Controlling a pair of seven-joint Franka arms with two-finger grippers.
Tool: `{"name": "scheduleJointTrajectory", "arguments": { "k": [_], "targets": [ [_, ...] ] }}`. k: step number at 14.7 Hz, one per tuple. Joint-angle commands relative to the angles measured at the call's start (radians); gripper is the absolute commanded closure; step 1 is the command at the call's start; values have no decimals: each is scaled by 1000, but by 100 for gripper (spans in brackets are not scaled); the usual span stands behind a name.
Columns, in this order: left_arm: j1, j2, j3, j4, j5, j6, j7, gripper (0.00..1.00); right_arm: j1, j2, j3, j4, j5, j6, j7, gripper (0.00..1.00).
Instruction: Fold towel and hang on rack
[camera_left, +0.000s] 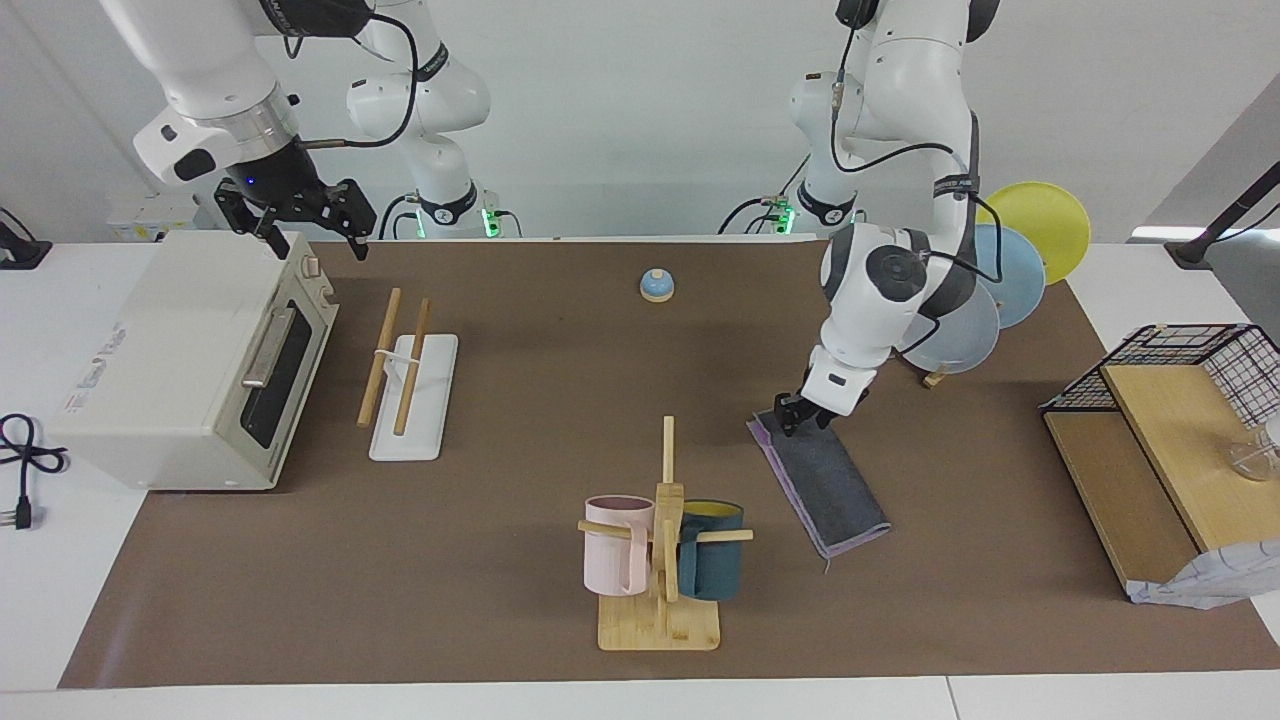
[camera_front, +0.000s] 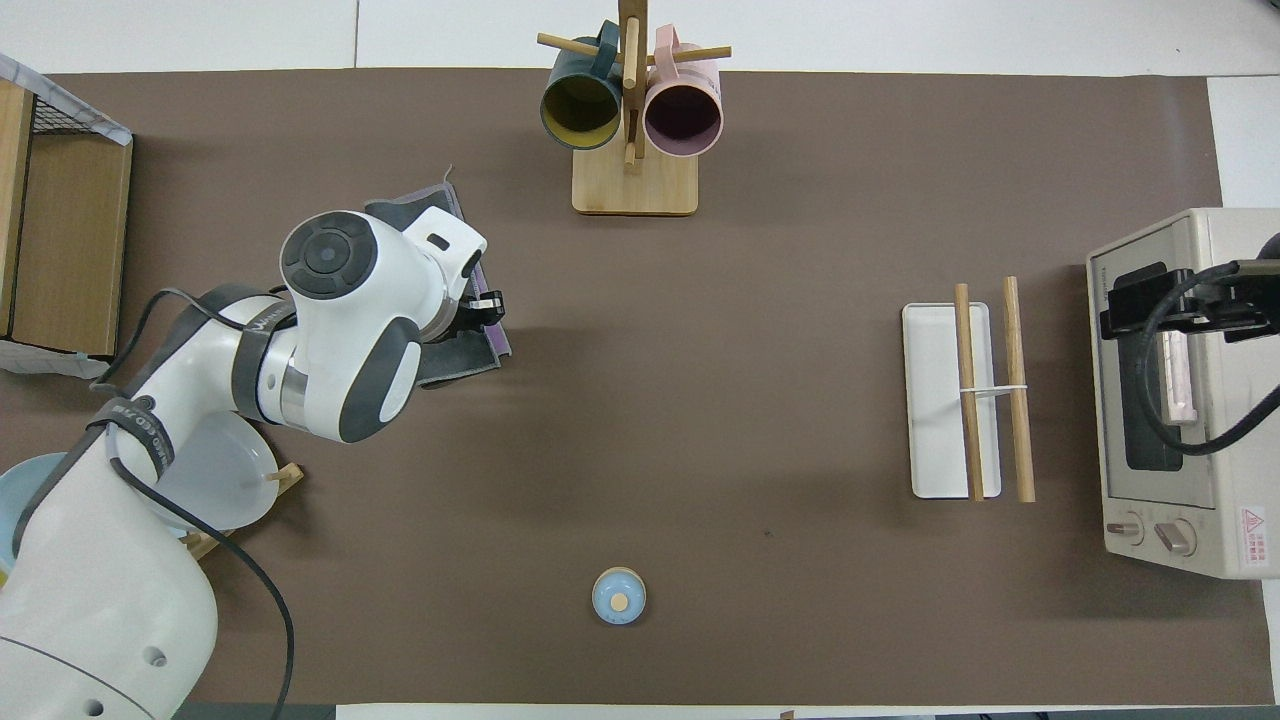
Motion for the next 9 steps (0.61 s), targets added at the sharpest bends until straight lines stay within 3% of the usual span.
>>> {"name": "scheduleJointTrajectory", "arguments": {
  "k": [1, 4, 9],
  "targets": [
    [64, -36, -6, -71, -83, 4, 125, 0, -6, -31, 6, -39, 21, 32, 16, 0],
    [83, -52, -6, -198, -238, 168, 253, 0, -4, -43, 6, -64, 21, 44, 15, 0],
    [76, -39, -7, -202, -319, 184, 260, 9, 31, -61, 6, -104, 22, 62, 16, 0]
  ]
}}
